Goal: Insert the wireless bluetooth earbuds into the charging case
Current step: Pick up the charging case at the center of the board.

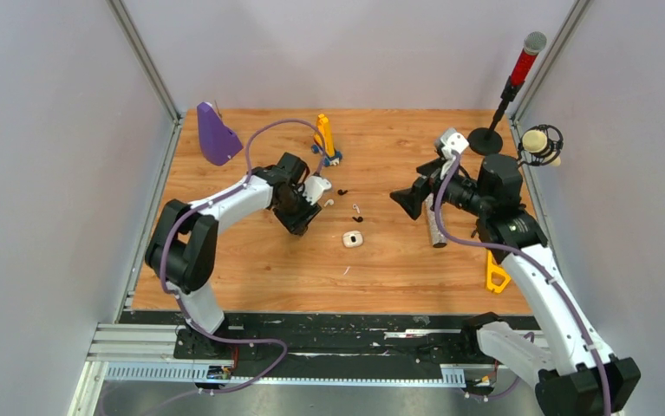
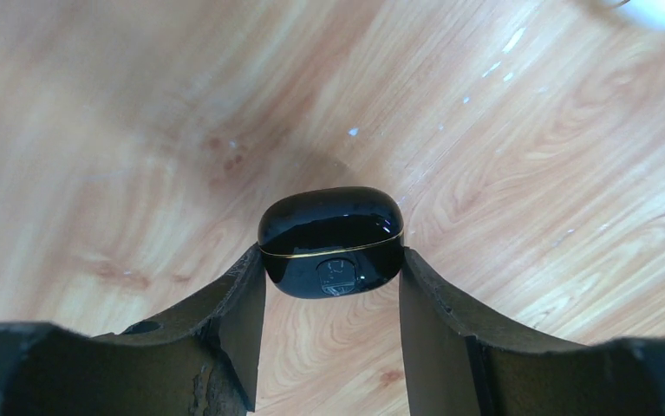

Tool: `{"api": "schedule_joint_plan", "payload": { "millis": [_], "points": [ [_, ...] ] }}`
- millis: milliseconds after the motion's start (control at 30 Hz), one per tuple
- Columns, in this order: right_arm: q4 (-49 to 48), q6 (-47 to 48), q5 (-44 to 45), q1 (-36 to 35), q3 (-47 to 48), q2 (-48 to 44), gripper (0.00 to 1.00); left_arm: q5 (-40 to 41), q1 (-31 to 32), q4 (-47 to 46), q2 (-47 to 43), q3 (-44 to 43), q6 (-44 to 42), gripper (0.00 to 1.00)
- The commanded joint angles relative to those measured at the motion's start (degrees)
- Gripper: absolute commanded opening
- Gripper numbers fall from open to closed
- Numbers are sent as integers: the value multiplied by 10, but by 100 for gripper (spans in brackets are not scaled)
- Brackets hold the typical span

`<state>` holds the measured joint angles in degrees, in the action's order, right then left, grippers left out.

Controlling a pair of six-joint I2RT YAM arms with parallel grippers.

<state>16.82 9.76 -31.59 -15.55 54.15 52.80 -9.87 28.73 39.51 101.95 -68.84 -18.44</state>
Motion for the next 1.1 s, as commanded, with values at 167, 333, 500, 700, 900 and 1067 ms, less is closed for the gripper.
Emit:
{"api": "schedule_joint_plan", "payload": {
  "millis": [167, 333, 500, 700, 900, 1067],
  "points": [
    [-94, -236, -142, 2, 82, 143, 100, -98, 7, -119, -190, -33, -17, 43],
    [-120, -316, -200, 1, 113, 230, 98, -117, 43, -151, -234, -19, -26, 43],
    [-143, -372, -254, -12, 132, 291, 93, -116, 77, -149, -246, -17, -27, 43],
    [-125, -363, -229, -57, 145, 322, 89, -139, 88, -146, -249, -15, -32, 43],
    [-130, -370, -230, -80, 145, 347, 84, -145, 95, -143, -246, -14, -36, 43],
    [-135, -376, -245, -89, 152, 370, 71, -156, 103, -140, -246, -11, -40, 43]
  ]
}}
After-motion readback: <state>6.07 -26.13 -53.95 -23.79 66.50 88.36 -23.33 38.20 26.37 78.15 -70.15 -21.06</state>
